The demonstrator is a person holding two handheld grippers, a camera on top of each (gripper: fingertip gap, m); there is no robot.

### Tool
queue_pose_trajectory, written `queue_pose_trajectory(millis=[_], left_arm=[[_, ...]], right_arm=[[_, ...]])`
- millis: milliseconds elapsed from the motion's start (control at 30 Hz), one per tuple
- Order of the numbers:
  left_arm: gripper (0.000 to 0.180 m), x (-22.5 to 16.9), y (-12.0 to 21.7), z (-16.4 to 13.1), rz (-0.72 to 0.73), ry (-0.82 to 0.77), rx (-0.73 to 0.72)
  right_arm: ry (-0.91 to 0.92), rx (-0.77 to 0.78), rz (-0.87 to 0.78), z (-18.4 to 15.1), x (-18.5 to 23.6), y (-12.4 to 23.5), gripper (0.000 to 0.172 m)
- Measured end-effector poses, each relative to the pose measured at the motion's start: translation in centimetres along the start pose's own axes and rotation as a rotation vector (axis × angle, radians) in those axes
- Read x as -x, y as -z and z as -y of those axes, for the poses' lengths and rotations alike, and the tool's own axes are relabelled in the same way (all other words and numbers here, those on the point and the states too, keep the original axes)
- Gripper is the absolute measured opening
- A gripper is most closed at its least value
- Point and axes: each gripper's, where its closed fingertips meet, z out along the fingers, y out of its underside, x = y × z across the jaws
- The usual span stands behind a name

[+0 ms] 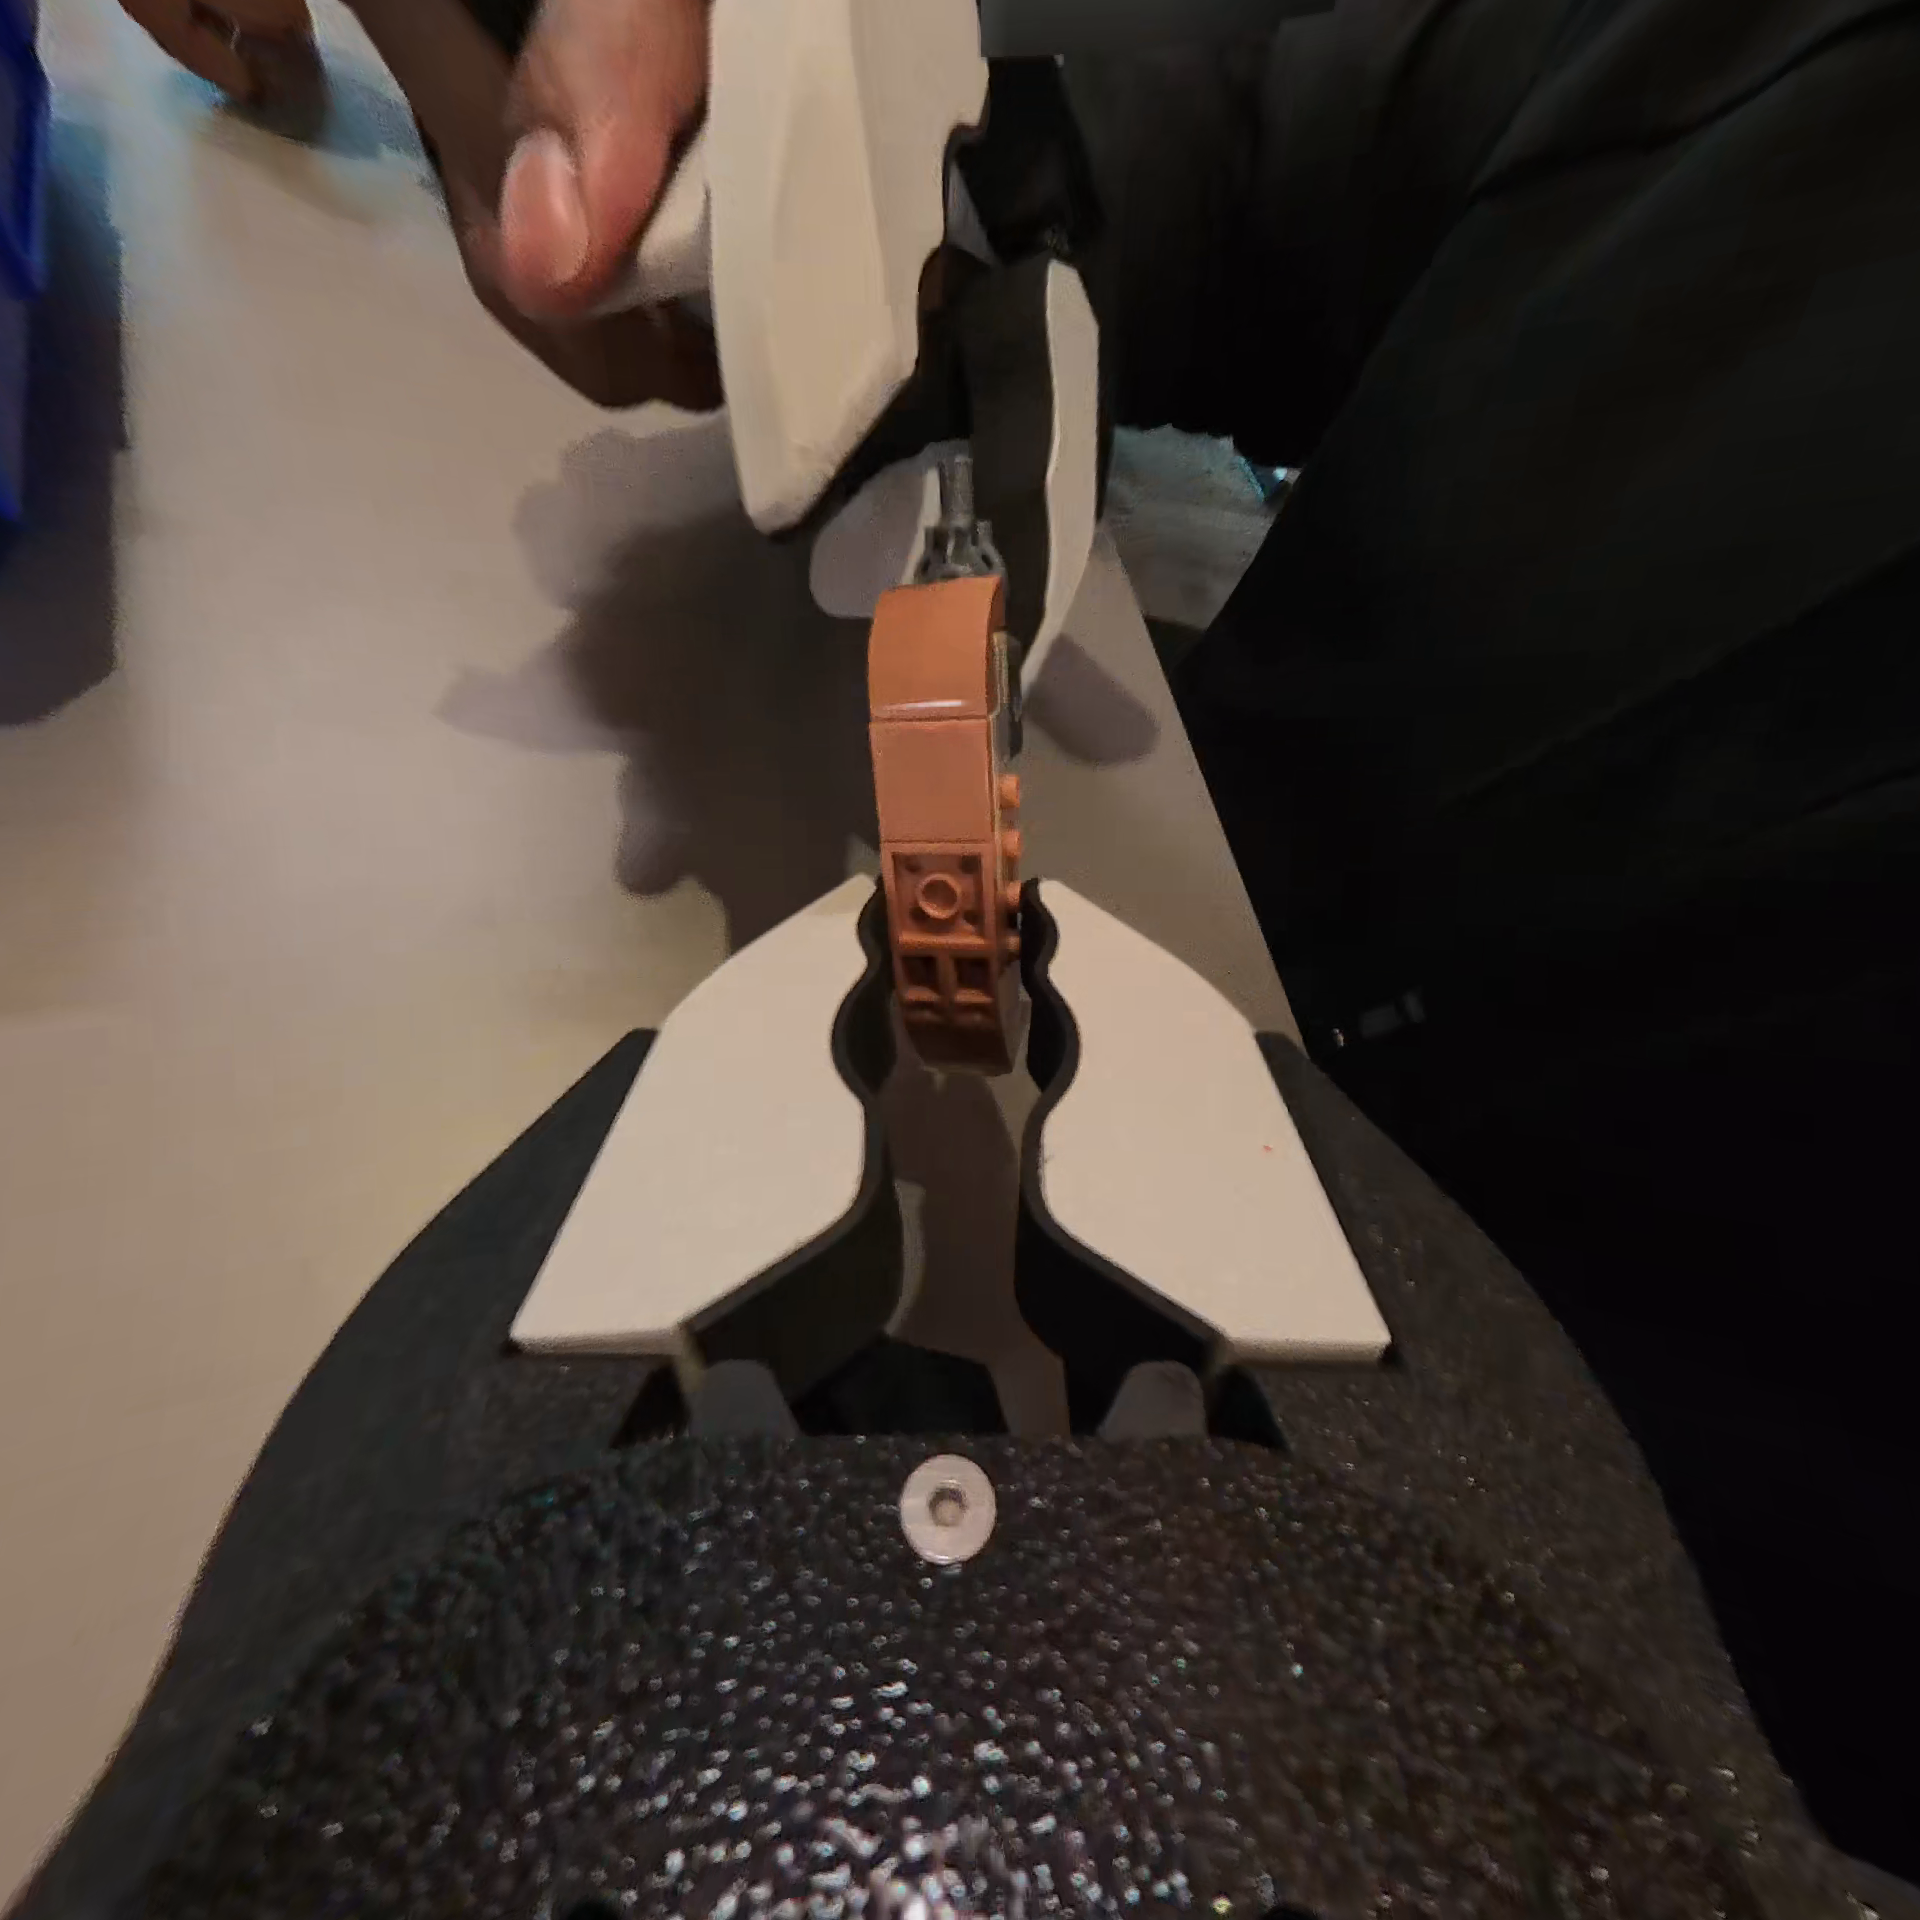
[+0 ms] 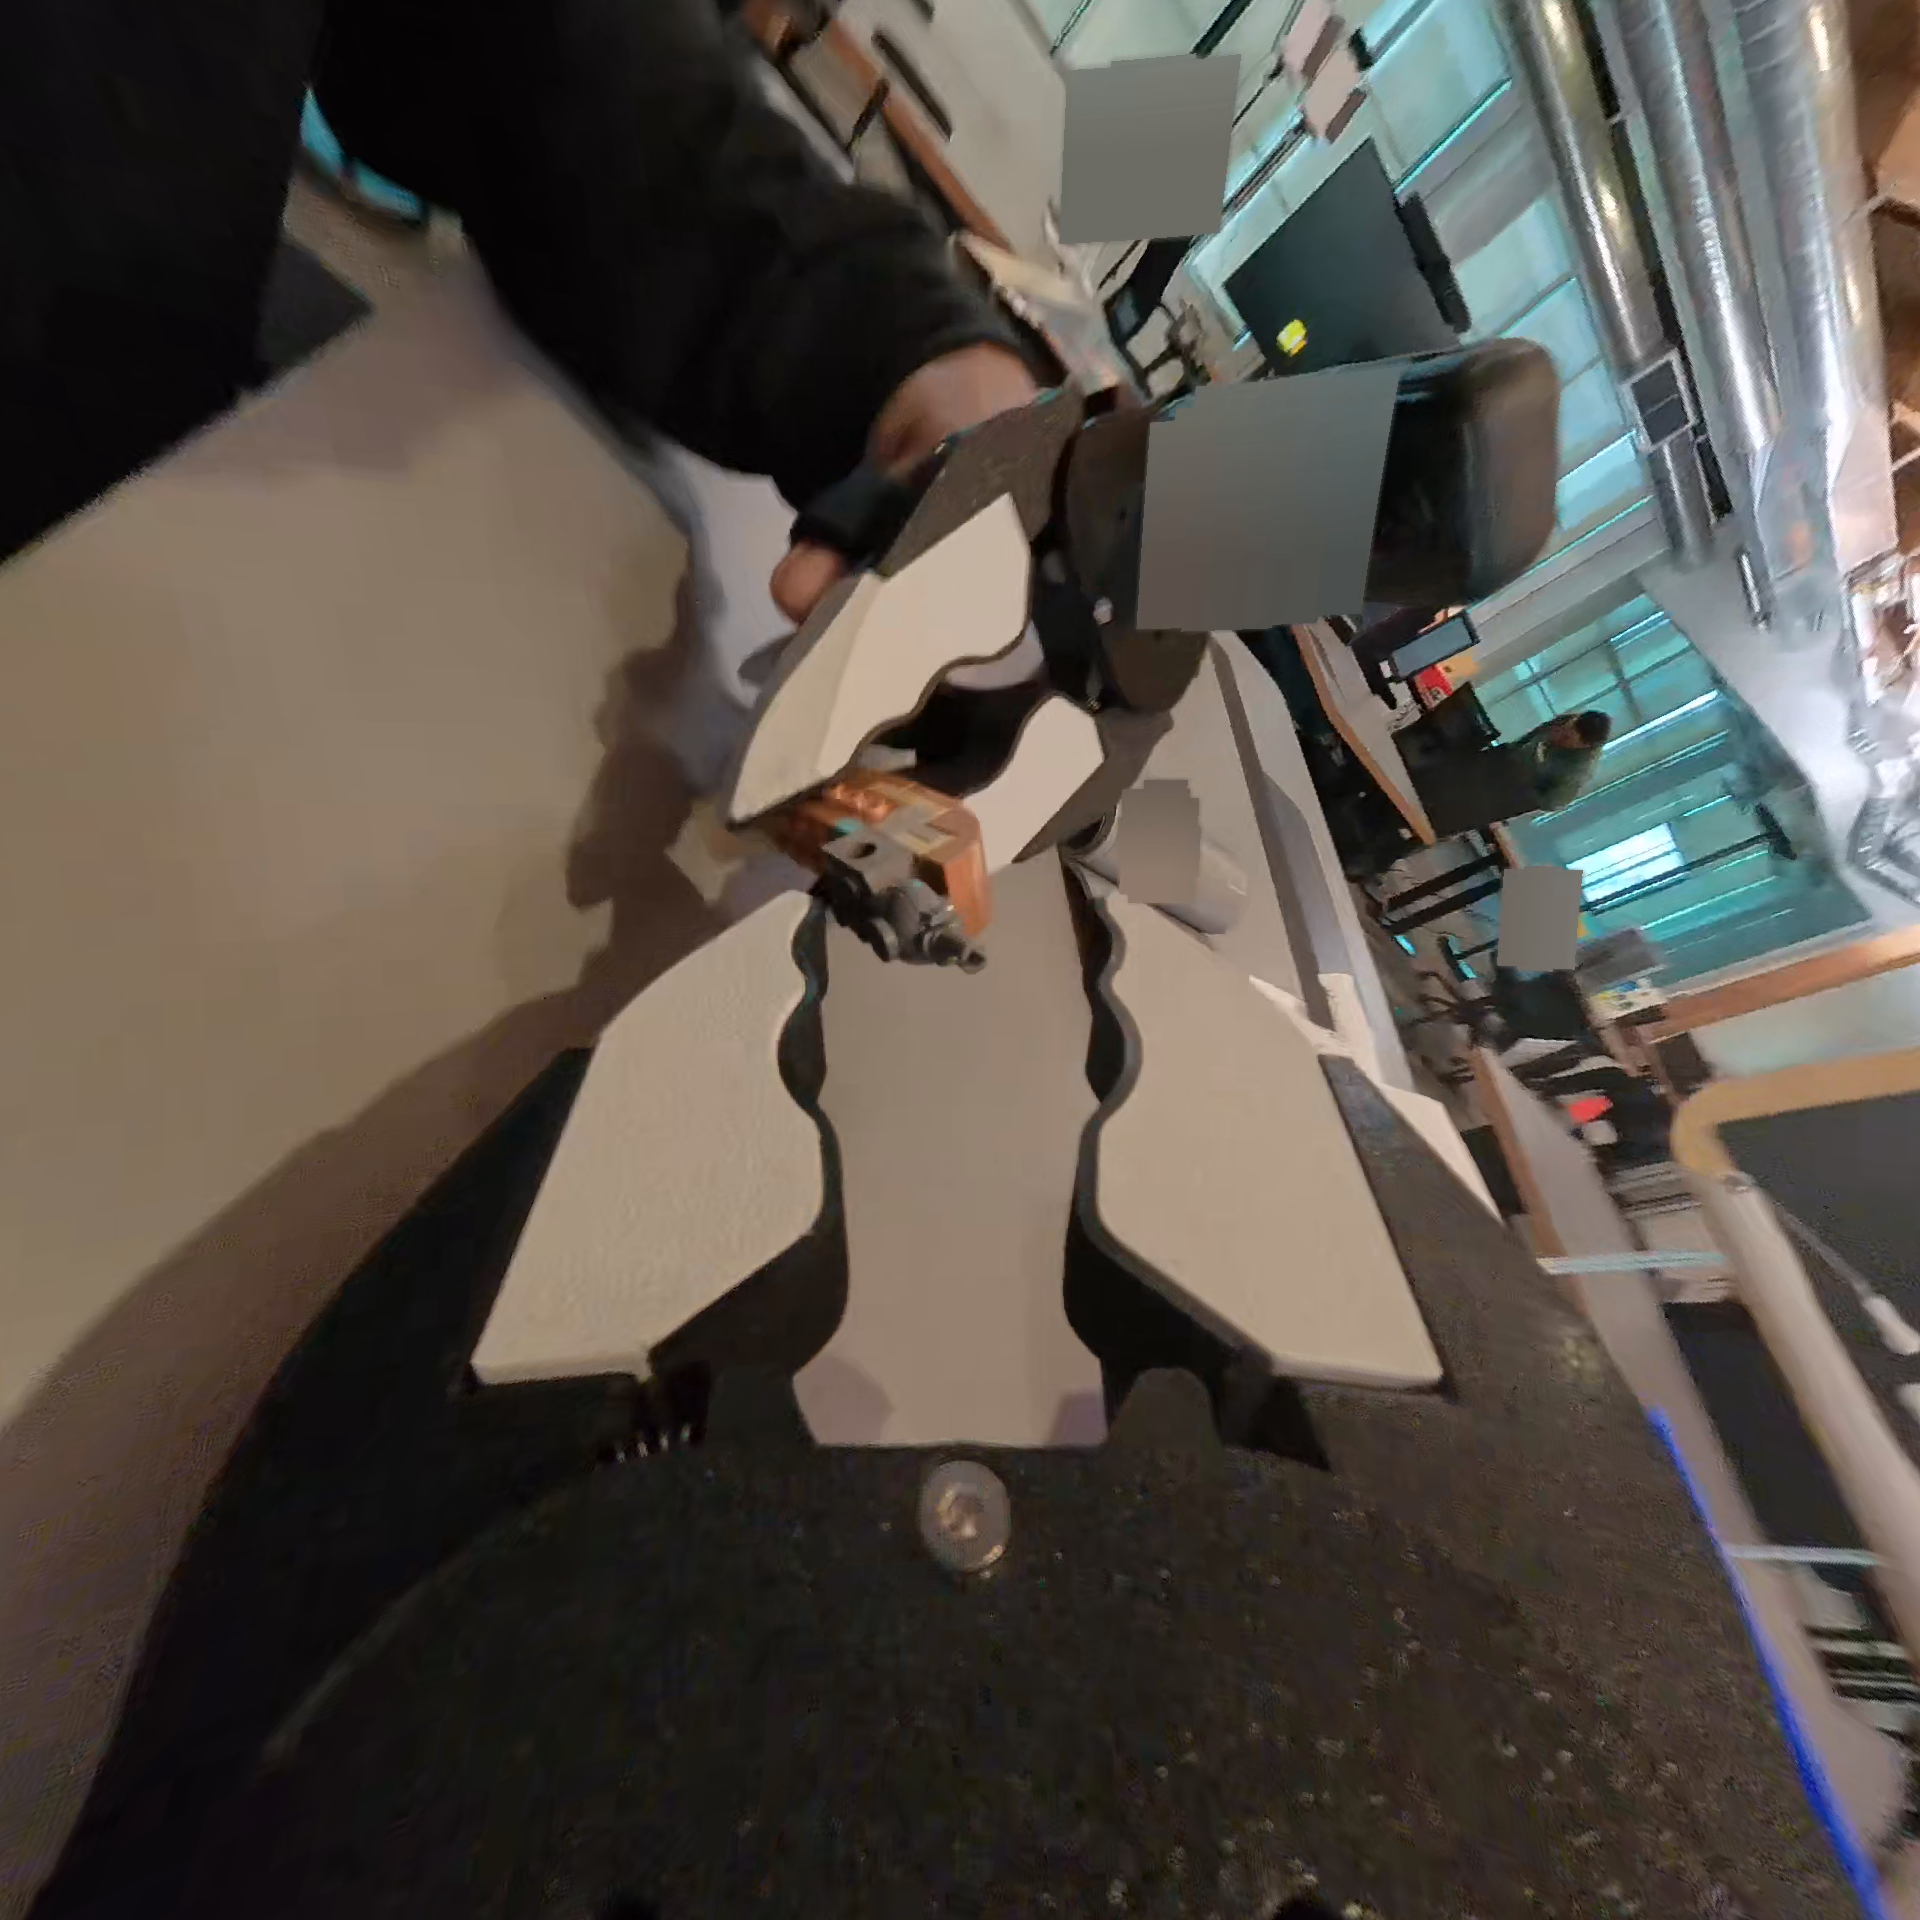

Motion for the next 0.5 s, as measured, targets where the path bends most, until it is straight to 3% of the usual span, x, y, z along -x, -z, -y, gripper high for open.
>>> queue_pose_trajectory(millis=[100, 500], left_arm=[[0.021, -0.2, 0.0, -0.2, -0.009, 0.024, 0.016], [0.022, -0.5, -0.6, -2.3, -0.094, 0.127, 0.108]], right_arm=[[0.089, 0.052, 0.03, -0.6, 1.0, -0.4, 0.049], [0.109, 0.073, 0.206, -1.0, 3.2, -1.5, 0.064]])
